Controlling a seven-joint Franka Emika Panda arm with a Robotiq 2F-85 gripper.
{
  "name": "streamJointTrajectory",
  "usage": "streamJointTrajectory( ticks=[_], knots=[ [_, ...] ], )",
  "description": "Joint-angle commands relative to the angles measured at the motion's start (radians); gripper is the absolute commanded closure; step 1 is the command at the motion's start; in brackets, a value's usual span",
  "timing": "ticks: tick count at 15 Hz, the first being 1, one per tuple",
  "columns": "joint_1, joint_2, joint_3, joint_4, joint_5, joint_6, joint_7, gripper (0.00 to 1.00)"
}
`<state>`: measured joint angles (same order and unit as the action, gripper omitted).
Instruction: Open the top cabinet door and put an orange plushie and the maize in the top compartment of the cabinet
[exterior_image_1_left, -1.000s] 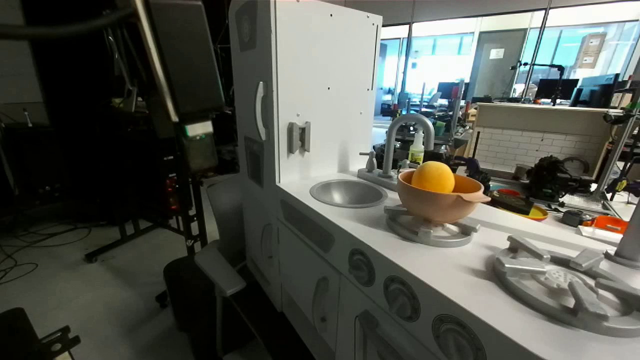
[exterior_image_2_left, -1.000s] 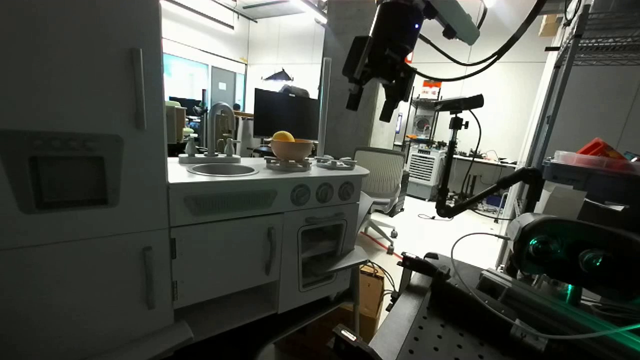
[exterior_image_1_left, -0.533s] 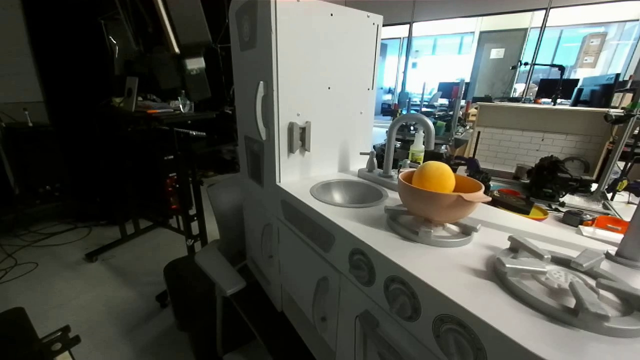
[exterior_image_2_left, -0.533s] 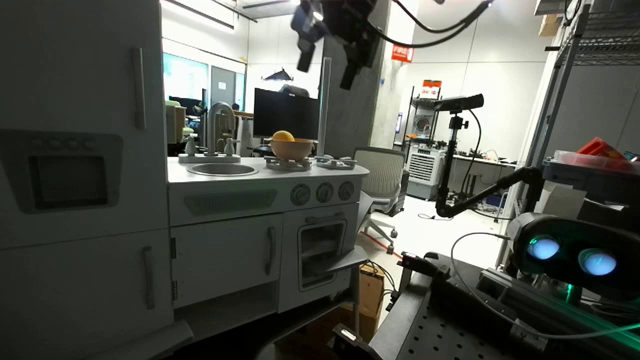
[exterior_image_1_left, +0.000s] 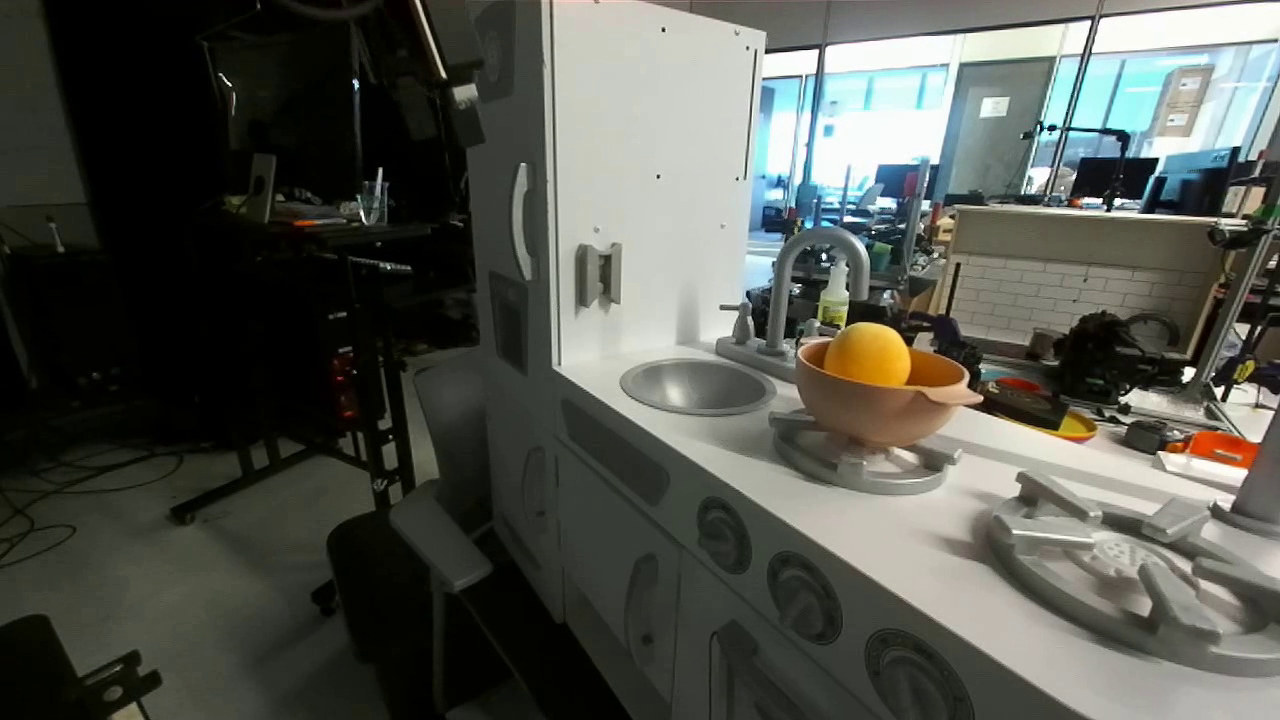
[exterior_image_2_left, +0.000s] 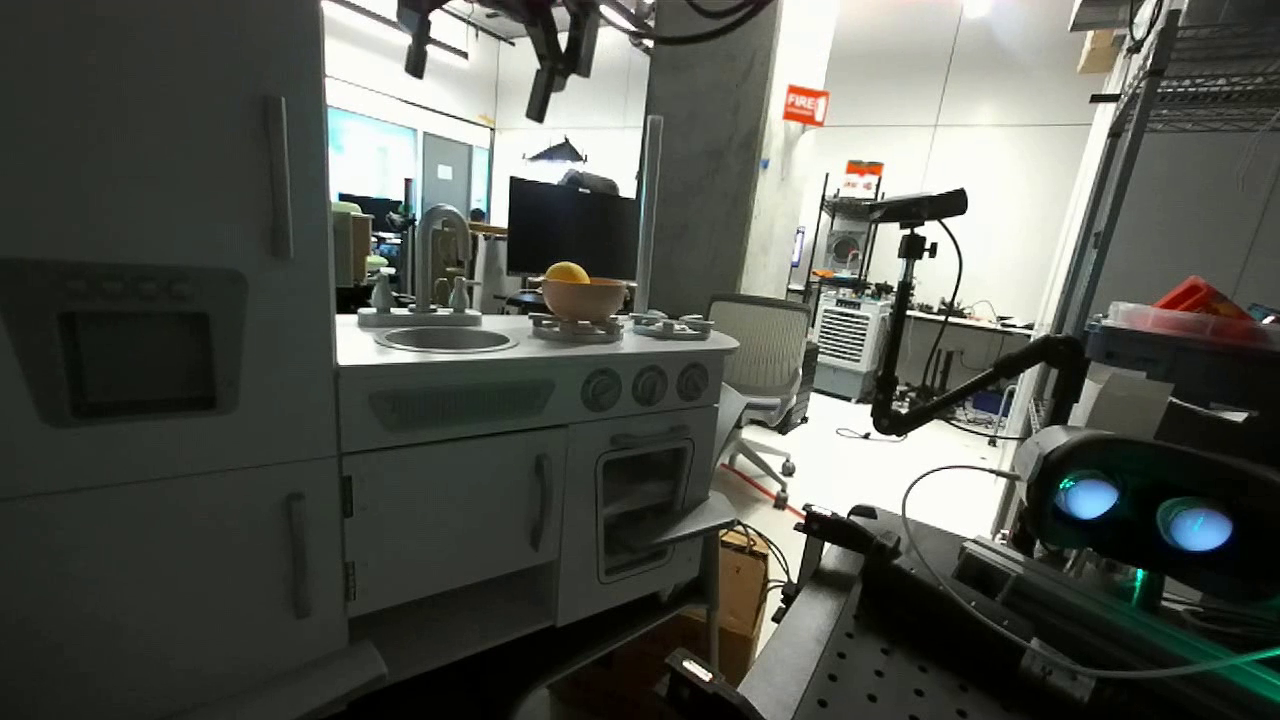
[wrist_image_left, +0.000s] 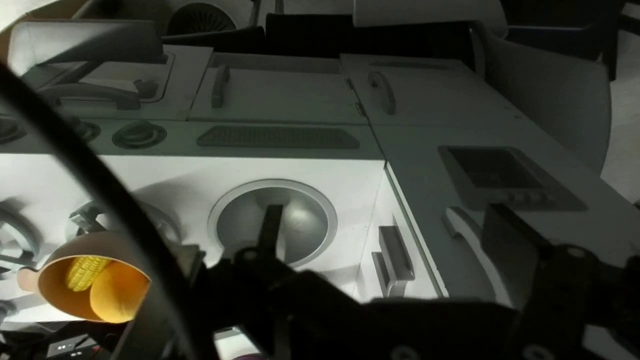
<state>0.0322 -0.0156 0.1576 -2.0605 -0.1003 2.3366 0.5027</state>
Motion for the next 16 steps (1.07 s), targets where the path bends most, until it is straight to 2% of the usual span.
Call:
streamJointTrajectory(
  ticks=[1, 4, 11, 16],
  knots=[
    [0.04, 0.123, -0.019, 0.137, -0.099, -0.007, 0.111, 0.0],
    [0.088, 0.181, -0.032, 0.199, -0.163, -0.016, 0.176, 0.0],
    [0.166, 0.315, -0.077, 0.333, -0.231, -0.013, 0.23, 0.0],
    [0.208, 0.408, -0.108, 0.422, -0.226, -0.012, 0.225, 0.0]
  ],
)
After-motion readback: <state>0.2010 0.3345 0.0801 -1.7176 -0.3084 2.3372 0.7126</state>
